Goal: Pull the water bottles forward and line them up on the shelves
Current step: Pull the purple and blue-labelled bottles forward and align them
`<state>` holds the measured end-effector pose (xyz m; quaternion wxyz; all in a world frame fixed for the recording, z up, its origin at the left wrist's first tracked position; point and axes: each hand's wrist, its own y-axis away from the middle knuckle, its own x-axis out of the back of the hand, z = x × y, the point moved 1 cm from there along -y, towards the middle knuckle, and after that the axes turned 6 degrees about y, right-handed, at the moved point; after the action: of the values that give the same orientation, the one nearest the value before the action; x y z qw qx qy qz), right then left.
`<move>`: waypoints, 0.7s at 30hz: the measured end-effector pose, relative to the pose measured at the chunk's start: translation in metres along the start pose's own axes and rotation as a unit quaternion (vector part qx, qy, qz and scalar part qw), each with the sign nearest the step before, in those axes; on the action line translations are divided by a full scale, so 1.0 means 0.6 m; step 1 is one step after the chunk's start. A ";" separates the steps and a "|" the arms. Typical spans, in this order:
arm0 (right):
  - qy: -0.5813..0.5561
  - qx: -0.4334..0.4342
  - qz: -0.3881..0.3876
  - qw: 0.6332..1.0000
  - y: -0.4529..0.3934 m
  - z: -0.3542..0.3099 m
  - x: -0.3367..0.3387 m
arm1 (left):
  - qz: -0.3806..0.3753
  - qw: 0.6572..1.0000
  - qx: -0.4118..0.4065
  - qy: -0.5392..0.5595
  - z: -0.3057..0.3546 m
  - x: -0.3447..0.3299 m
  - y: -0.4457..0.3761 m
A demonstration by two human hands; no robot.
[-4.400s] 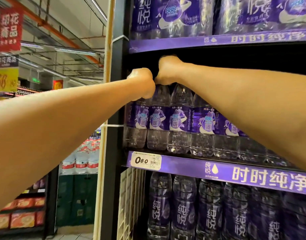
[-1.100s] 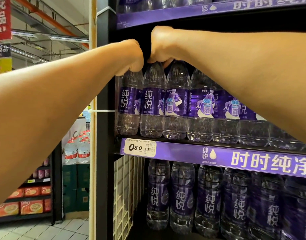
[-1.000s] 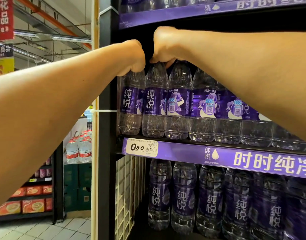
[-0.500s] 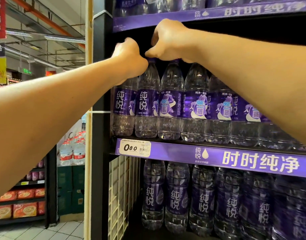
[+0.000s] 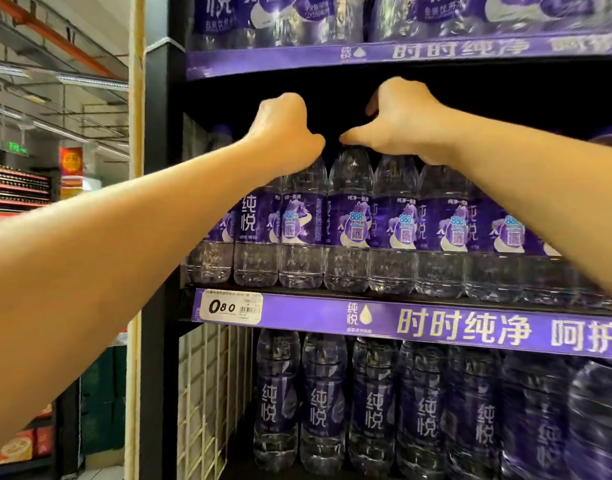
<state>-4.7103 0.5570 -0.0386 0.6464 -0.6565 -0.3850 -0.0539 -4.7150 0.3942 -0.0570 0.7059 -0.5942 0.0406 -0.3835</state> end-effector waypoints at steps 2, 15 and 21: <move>-0.009 -0.006 -0.004 1.000 0.000 0.003 -0.003 | -0.040 0.999 0.028 -0.004 -0.001 -0.009 -0.005; -0.092 -0.057 -0.128 0.986 -0.018 -0.006 -0.009 | -0.049 0.996 0.031 -0.073 0.001 -0.012 -0.014; -0.011 -0.032 -0.074 0.997 -0.017 -0.007 -0.011 | -0.060 0.996 0.045 -0.057 0.001 -0.018 -0.019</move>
<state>-4.7192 0.5490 -0.0333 0.6153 -0.6470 -0.4377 -0.1064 -4.7278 0.4007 -0.0514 0.7086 -0.5841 -0.0525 -0.3924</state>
